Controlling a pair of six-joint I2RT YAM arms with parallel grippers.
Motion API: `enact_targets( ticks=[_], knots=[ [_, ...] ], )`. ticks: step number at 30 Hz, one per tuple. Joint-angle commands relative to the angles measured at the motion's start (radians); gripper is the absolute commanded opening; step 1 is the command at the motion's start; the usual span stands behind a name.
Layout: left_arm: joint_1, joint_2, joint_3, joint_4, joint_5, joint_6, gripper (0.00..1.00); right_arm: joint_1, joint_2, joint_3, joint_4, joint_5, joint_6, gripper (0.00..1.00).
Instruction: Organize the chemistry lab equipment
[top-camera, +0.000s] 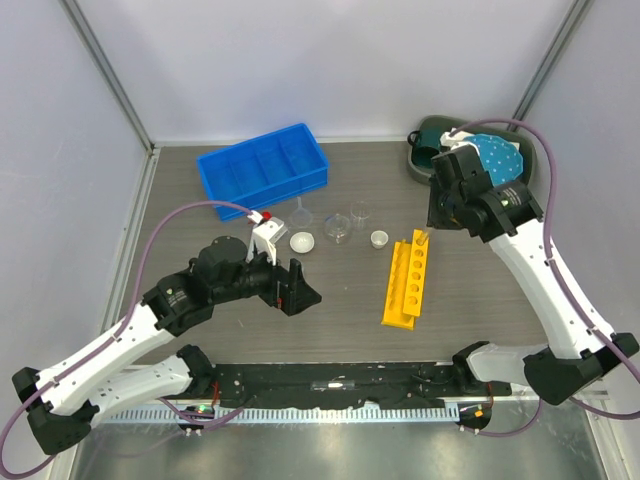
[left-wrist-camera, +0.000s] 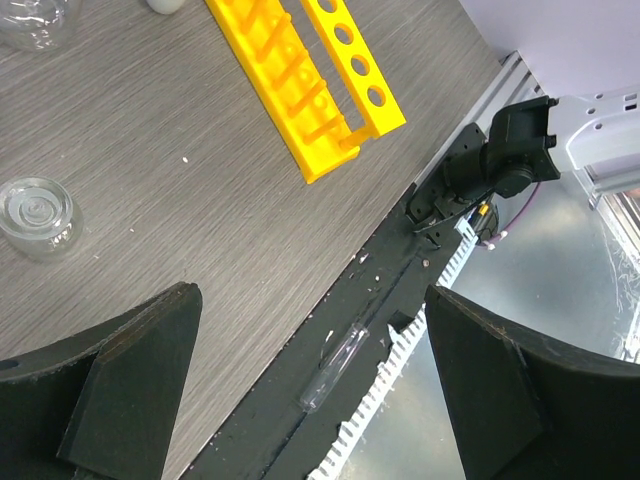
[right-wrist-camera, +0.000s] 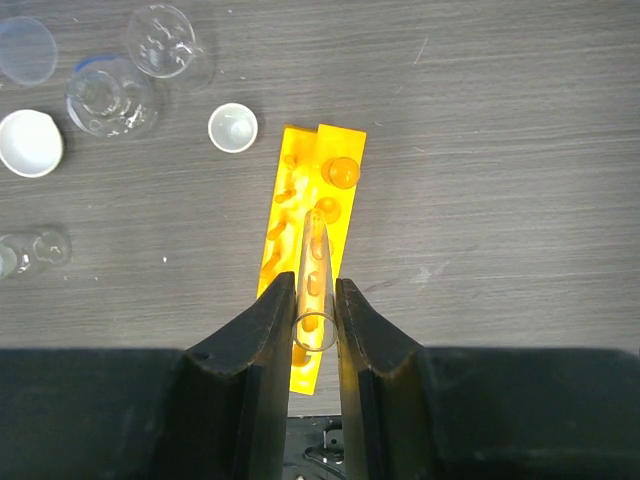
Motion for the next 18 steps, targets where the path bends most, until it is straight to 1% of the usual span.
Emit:
enact_targets(
  ticks=[1,11,18],
  knots=[
    [0.002,0.0,0.004,0.007,0.022,0.005,0.98,-0.012,0.001,-0.042,0.048,0.013,-0.002,0.18],
    [0.002,-0.008,0.001,0.011,0.025,0.002,0.97,-0.018,0.001,-0.129,0.086,0.0,0.011,0.18],
    [0.004,-0.004,-0.004,0.021,0.04,-0.001,0.97,-0.018,0.021,-0.137,0.104,0.005,0.006,0.18]
  ],
)
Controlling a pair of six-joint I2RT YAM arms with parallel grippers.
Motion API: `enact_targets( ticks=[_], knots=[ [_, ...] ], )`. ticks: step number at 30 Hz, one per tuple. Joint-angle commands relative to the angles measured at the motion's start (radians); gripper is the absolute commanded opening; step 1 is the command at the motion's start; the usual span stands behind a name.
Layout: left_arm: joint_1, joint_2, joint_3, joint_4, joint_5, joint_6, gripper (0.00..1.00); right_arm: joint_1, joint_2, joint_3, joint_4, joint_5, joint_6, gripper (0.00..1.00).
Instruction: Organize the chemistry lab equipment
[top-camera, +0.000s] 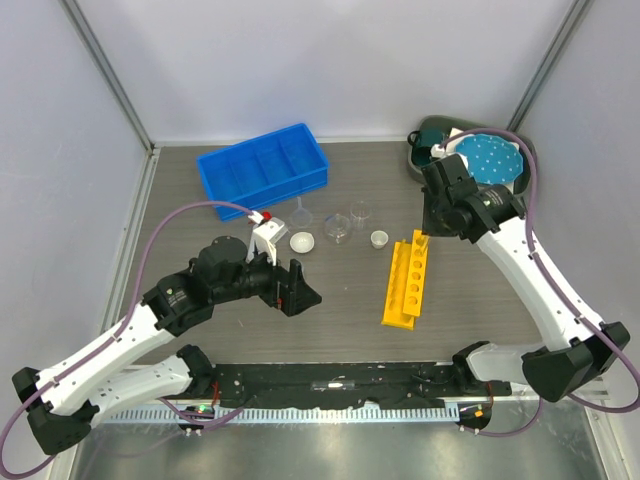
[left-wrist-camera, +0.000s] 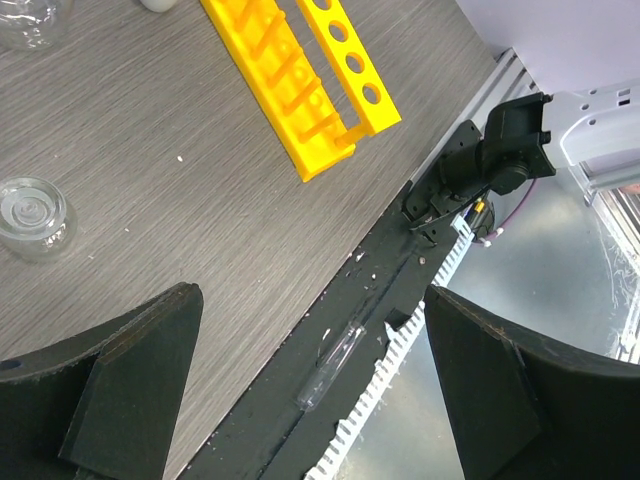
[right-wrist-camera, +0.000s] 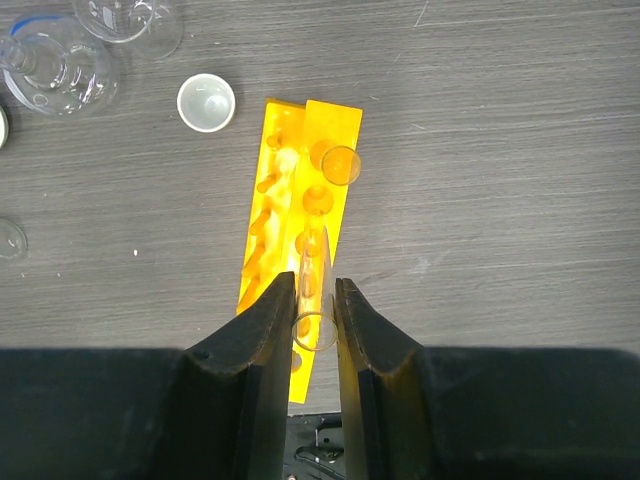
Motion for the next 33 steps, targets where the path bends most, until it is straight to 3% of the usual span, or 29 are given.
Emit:
enact_targets(
  ticks=[1,33],
  knots=[
    [0.002,-0.002,-0.004,0.019,0.032,-0.003,0.97,-0.004,0.01,0.001,0.053,0.009,0.002,0.18],
    [0.004,0.013,-0.002,0.018,0.032,0.002,0.95,-0.033,0.038,-0.192,0.17,-0.01,0.028,0.17]
  ],
)
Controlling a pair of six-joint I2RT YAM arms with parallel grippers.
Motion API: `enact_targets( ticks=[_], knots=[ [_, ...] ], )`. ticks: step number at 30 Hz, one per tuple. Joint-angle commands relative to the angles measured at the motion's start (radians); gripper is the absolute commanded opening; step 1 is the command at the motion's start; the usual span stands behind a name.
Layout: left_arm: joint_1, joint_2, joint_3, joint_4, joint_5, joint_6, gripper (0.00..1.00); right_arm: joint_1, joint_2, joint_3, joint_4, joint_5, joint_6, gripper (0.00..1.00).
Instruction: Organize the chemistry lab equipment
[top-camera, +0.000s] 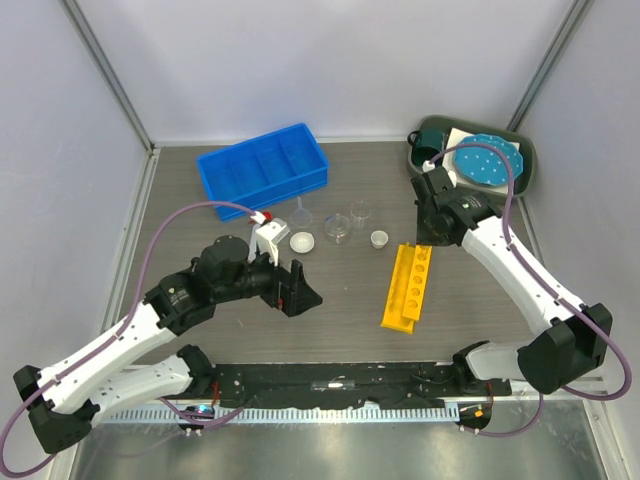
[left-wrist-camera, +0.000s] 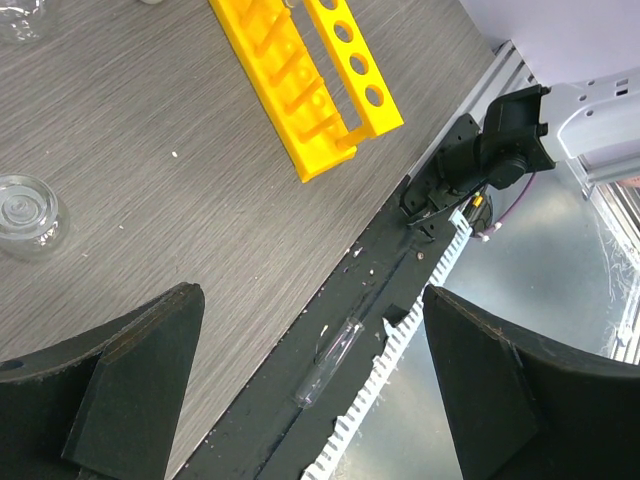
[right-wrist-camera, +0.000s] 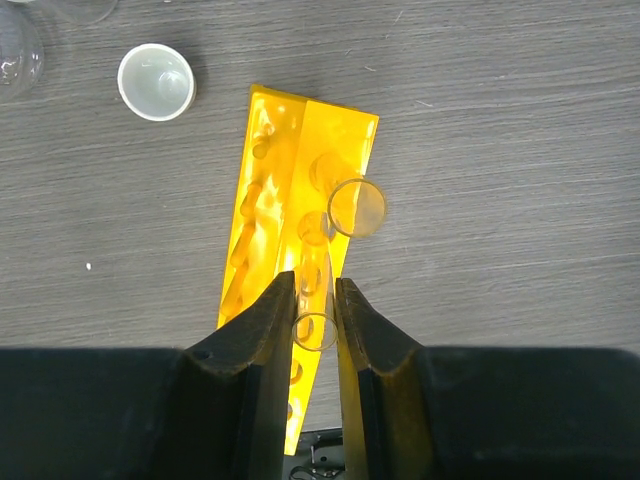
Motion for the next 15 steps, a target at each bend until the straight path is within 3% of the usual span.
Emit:
enact_targets(
  ticks=[1,15],
  knots=[
    [0.004,0.006,0.0,0.016,0.014,0.002,0.95,-0.008,-0.009,-0.025,0.052,-0.003,0.024,0.17],
    [0.002,0.017,0.003,0.014,0.012,0.007,0.94,-0.014,-0.014,-0.099,0.097,-0.025,0.041,0.17]
  ],
)
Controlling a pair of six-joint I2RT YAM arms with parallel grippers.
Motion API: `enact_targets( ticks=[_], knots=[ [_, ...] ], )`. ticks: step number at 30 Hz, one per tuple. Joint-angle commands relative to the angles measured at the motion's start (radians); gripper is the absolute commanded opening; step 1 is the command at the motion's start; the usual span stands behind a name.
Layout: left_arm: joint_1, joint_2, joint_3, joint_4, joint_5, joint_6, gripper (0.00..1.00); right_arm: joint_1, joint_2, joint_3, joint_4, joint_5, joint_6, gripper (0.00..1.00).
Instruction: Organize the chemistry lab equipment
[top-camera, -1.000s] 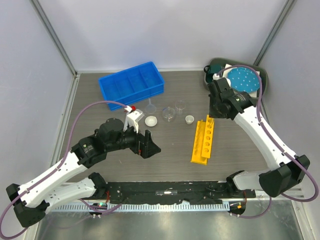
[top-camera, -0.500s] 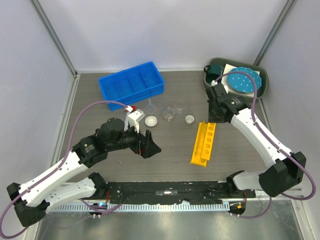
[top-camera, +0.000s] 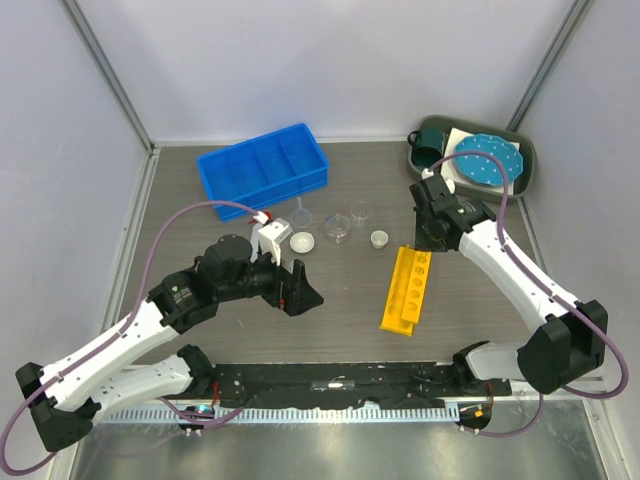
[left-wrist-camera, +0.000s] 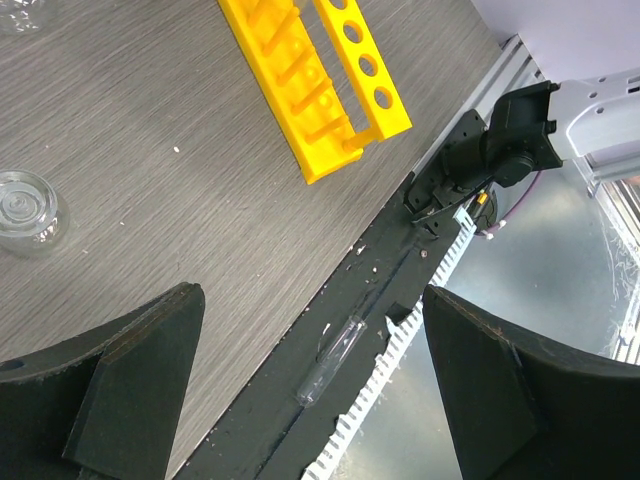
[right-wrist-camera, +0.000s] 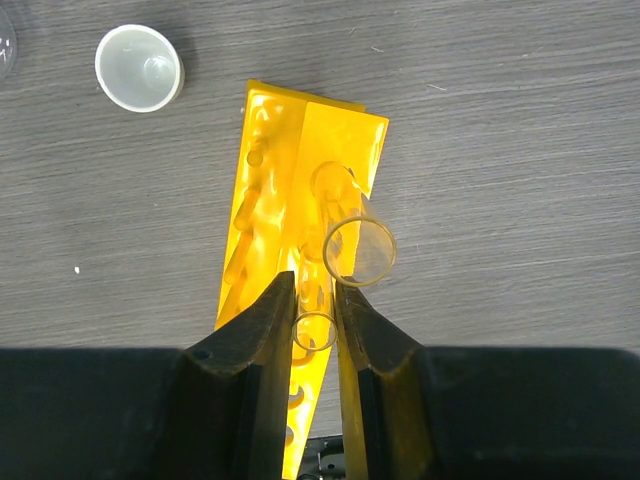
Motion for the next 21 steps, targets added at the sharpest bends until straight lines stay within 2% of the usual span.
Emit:
enact_targets(
  ticks=[1,11,13,14,18,21],
  knots=[
    [0.002,0.001,0.003,0.013,0.012,0.006,0.95,-0.008,-0.014,-0.019,0.043,-0.009,0.019,0.17],
    [0.002,0.007,0.004,0.013,0.015,0.006,0.95,-0.014,-0.03,-0.053,0.067,-0.023,0.026,0.18],
    [0.002,0.01,0.004,0.013,0.018,0.006,0.95,-0.014,-0.038,-0.059,0.072,-0.023,0.028,0.21],
    [0.004,0.013,0.004,0.014,0.018,0.006,0.94,-0.014,-0.04,-0.059,0.072,-0.023,0.028,0.23],
    [0.002,0.041,0.015,-0.007,-0.008,0.006,0.94,-0.014,-0.05,-0.05,0.063,-0.027,0.031,0.48],
    [0.004,0.074,0.032,-0.026,-0.023,0.005,0.92,-0.015,-0.061,-0.019,0.029,-0.014,0.026,0.59]
  ],
)
